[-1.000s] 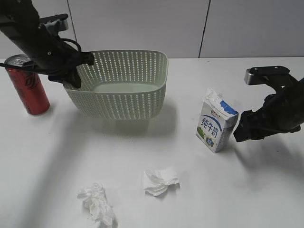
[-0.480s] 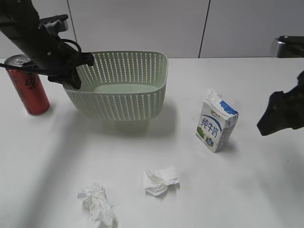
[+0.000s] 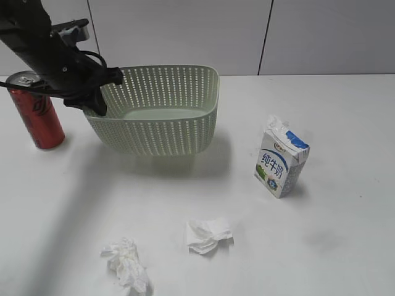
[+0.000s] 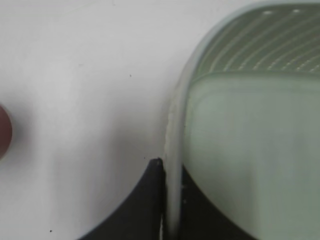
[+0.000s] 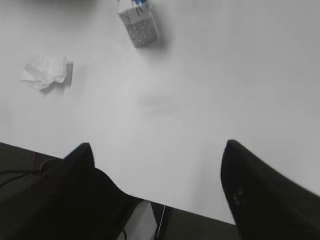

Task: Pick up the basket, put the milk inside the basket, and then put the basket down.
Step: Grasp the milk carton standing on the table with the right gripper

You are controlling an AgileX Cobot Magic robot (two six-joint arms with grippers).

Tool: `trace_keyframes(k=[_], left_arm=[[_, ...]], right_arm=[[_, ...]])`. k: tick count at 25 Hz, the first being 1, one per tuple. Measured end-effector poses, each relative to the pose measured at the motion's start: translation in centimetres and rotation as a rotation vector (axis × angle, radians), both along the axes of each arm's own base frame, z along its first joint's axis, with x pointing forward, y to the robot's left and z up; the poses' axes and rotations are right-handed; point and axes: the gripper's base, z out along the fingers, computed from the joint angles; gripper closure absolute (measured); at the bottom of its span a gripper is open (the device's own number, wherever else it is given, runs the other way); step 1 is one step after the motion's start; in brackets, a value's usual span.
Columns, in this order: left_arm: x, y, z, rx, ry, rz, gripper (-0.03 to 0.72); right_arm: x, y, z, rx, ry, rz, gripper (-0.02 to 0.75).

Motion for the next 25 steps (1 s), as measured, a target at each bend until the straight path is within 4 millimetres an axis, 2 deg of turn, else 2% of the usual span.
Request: trace_keyframes(k=[5,11,15,18,25], left_arm=[[0.0,0.0,0.0,-0.003,0.001,0.001,0.685],[0.0,0.0,0.0,-0.003,0.001,0.001,0.685],[0.0,0.0,0.0,-0.004,0.001,0.002,0.685],[0.0,0.0,0.0,-0.005,0.001,0.002,0.685],[-0.1,-0.1,0.0,-0.01,0.007,0.004,0.685]], right_arm=[[-6.2,-1.7,1.4,-0.015,-0.258,-0.027,0.143],[-12.4,-3.3,0.2,-0.015,-0.517,-0.056,0.143],[-15.0,-3.9,-1.5,-0.001,-0.653,-0.072,0.143],[-15.5,-4.1,-3.2,-0.003,-0.685,-0.079,0.143],[-13.6,-3.8,-6.6,-0.017,-0.617,-0.08,0.143]])
